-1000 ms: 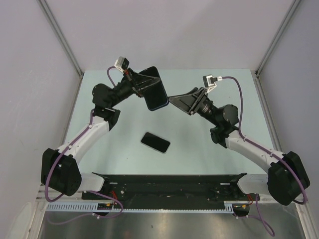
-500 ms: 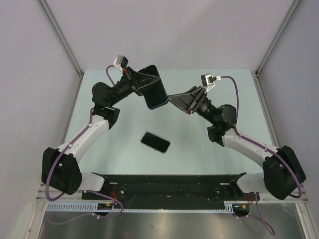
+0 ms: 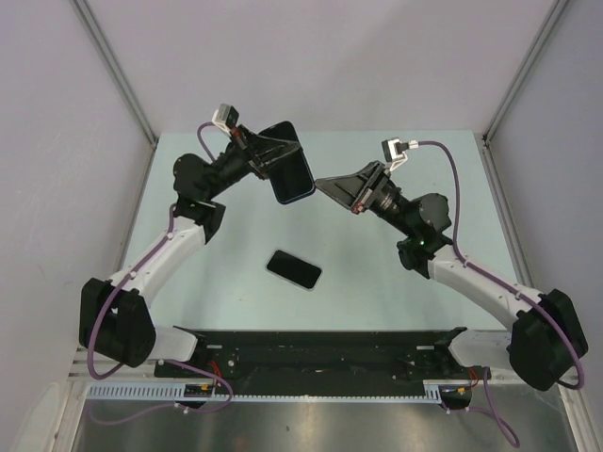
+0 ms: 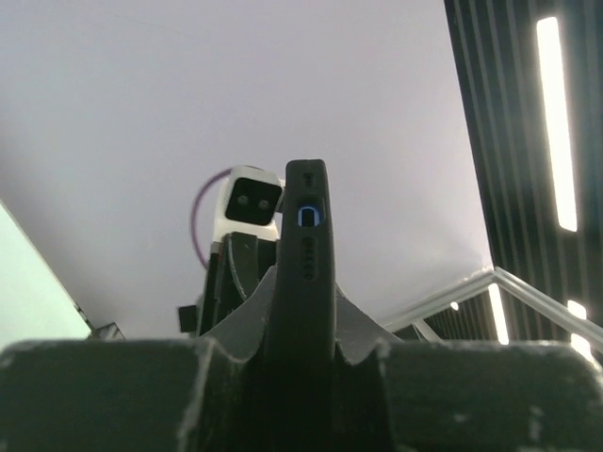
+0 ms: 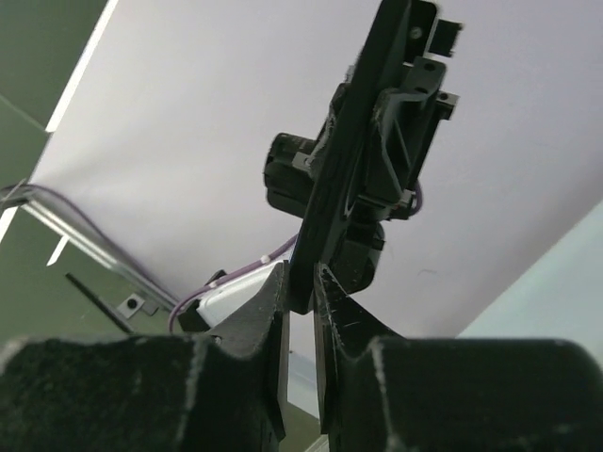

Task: Take the phone out of the phone case
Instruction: Remove the phone case from the phone.

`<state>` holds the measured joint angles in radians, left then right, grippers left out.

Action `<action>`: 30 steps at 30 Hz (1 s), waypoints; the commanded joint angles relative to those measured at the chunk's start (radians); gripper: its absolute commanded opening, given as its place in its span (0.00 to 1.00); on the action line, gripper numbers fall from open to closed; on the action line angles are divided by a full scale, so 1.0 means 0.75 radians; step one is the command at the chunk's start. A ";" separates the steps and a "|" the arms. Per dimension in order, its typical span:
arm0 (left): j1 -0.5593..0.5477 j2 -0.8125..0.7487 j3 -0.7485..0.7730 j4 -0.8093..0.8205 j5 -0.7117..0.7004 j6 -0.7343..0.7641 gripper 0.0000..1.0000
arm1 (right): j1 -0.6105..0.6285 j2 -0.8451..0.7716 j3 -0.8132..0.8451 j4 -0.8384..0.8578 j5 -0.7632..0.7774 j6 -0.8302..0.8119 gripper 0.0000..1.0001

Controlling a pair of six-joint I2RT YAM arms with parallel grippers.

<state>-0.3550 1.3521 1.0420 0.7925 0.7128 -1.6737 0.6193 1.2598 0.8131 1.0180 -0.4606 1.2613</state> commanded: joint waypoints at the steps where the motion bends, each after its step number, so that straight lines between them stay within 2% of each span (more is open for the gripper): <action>1: -0.016 -0.068 0.093 -0.036 -0.071 0.094 0.00 | 0.048 -0.050 0.120 -0.608 0.121 -0.250 0.15; 6: -0.016 -0.089 0.112 -0.073 -0.073 0.137 0.00 | 0.123 -0.035 0.253 -1.051 0.301 -0.476 0.15; 9: -0.016 -0.109 0.110 -0.085 -0.081 0.153 0.00 | 0.174 -0.007 0.315 -1.224 0.475 -0.579 0.15; 17: -0.013 -0.128 0.151 -0.108 -0.089 0.170 0.00 | 0.207 0.063 0.323 -1.351 0.604 -0.628 0.12; 24: -0.001 -0.118 0.206 -0.083 -0.085 0.139 0.00 | 0.244 0.059 0.333 -1.592 0.869 -0.747 0.12; 30: -0.001 -0.109 0.259 -0.083 -0.073 0.127 0.00 | 0.281 0.093 0.333 -1.699 0.974 -0.804 0.12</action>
<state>-0.3286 1.3430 1.0817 0.4660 0.6144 -1.4330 0.8101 1.2369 1.1229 0.1280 0.1421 0.7742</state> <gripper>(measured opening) 0.182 0.125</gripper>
